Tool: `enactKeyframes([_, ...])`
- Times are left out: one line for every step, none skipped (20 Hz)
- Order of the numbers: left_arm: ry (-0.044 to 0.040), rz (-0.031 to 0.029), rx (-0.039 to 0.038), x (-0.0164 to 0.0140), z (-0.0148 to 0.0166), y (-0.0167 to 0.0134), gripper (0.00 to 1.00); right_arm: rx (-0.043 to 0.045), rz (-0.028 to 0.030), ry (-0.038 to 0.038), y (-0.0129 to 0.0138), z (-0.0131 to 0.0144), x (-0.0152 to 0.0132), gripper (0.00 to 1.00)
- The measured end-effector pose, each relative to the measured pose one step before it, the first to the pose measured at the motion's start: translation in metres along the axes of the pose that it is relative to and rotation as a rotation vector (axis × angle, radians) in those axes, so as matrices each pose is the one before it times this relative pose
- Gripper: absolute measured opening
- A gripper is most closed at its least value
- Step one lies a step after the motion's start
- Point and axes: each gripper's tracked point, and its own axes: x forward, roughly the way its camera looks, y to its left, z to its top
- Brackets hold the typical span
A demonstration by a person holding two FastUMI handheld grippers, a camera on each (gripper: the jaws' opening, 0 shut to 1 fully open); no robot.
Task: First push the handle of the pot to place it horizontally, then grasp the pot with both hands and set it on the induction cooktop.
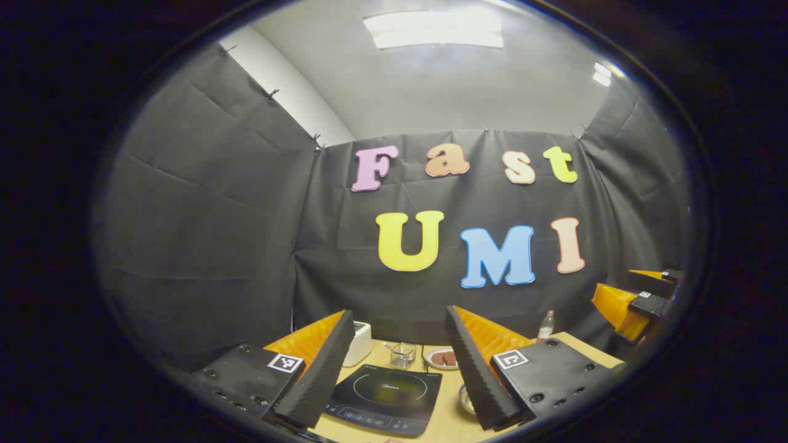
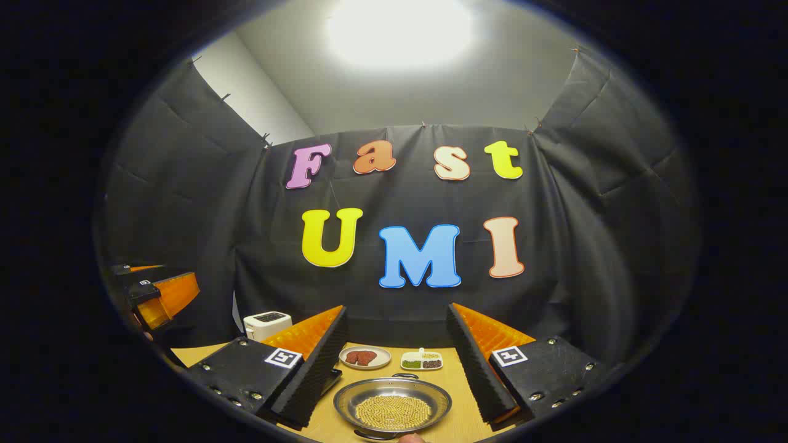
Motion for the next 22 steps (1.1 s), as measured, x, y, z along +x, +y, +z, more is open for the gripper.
enactKeyframes([0.00325,0.00035,-0.00431,0.0009,-0.00155,-0.00043,0.92,-0.00261,-0.00001,0.00629,0.00002,-0.0014,0.00087,0.96])
enactKeyframes([0.00489,0.00023,-0.00322,0.00177,-0.0027,0.00034,0.92,-0.00207,0.00125,0.00237,-0.00021,-0.00168,0.00015,0.97])
enactKeyframes([0.00643,0.00137,-0.00136,0.00162,-0.00168,0.00113,0.92,0.00008,-0.00311,0.00118,-0.001,0.00045,0.00154,0.96])
enactKeyframes([0.00621,-0.00061,-0.00138,0.00251,-0.00295,-0.00013,1.0,0.00235,-0.00292,-0.00042,-0.00206,0.00043,0.00186,0.96])
enactKeyframes([0.00245,0.00248,-0.00193,0.00059,0.00038,0.00064,1.0,0.00325,-0.00576,0.00041,-0.00145,0.00045,0.00196,0.96])
enactKeyframes([0.00089,0.00164,-0.00218,0.00231,-0.00067,0.00128,1.0,0.00244,-0.0055,0.00122,-0.00169,-0.00157,0.00065,0.96])
enactKeyframes([-0.00184,-0.00072,-0.00107,0.00023,0.00134,0.00047,1.0,0.00069,-0.00515,0.00384,-0.00222,-0.00125,0.00157,0.96])
enactKeyframes([-0.0041,0.00062,0.00244,0.00115,0.00011,-0.00023,1.0,0.00002,-0.00472,0.00314,-0.00147,-0.00123,0.00014,0.97])
enactKeyframes([-0.00248,-0.0003,0.00617,0.00058,0.00074,0.00006,1.0,0.00039,-0.00577,0.00492,-0.00239,-0.00079,-0.00053,0.97])
enactKeyframes([-0.00249,-0.00125,0.00617,0.00061,-0.00134,-0.00128,1.0,0.00162,-0.00568,0.00322,-0.00193,-0.0017,0.0008,0.97])
enactKeyframes([0.00093,-0.00173,0.00055,0.00072,-0.00076,-0.00129,1.0,0.0007,-0.00609,0.0031,-0.00282,-0.00055,-0.00008,0.96])
enactKeyframes([0.00349,-0.00442,-0.00768,0.00116,-0.00081,-0.00179,0.92,-0.00056,-0.00648,0.00069,-0.00205,-0.0014,-0.00022,0.97])
enactKeyframes([0.00765,-0.00514,-0.0094,0.0006,-0.00233,-0.00137,1.0,-0.00273,-0.00713,0.00044,-0.00365,-0.00033,-0.00016,0.96])
enactKeyframes([0.00809,-0.00557,-0.00761,0.00119,-0.00424,-0.00181,1.0,-0.00386,-0.00726,0.00048,-0.00306,-0.00034,0.0001,0.96])
enactKeyframes([0.00483,-0.00277,-0.00013,0.00129,-0.00203,-0.00088,0.97,-0.00449,-0.006,0.00143,-0.0023,-0.00039,0.00007,0.96])
enactKeyframes([0.00228,-0.00074,0.00388,0.00078,-0.00152,0.00099,1.0,-0.00173,-0.00709,0.00074,-0.00162,-0.00086,-0.00015,0.96])
enactKeyframes([0.00182,-0.00022,0.00416,0.0016,-0.00128,0.00112,1.0,0.0014,-0.00413,0.00269,-0.00074,-0.00016,0.00096,0.96])
enactKeyframes([-0.00049,0.00039,0.00158,-0.00016,-0.00104,0.00026,1.0,0.00205,-0.00318,0.00359,-0.00005,-0.00151,0.0007,0.96])
enactKeyframes([0.00242,-0.00043,-0.00176,0.00038,-0.0013,0.00038,1.0,0.00078,-0.00347,0.00124,-0.00018,-0.00051,-0.00035,0.96])
enactKeyframes([0.00156,-0.00191,-0.00274,0.00044,-0.00123,0.00037,1.0,-0.00039,-0.00355,-0.0002,-0.0007,0.00045,0.00009,0.96])
enactKeyframes([0.00286,-0.00023,-0.00148,0.00156,-0.00032,0.00098,0.96,-0.0018,-0.00211,-0.00017,-0.00003,0.00053,0.00028,0.97])
enactKeyframes([0.00024,-0.00141,0.00008,0.00076,-0.00013,0.00089,1.0,-0.00192,-0.00134,-0.0003,0.00082,-0.0004,0.00029,0.97])
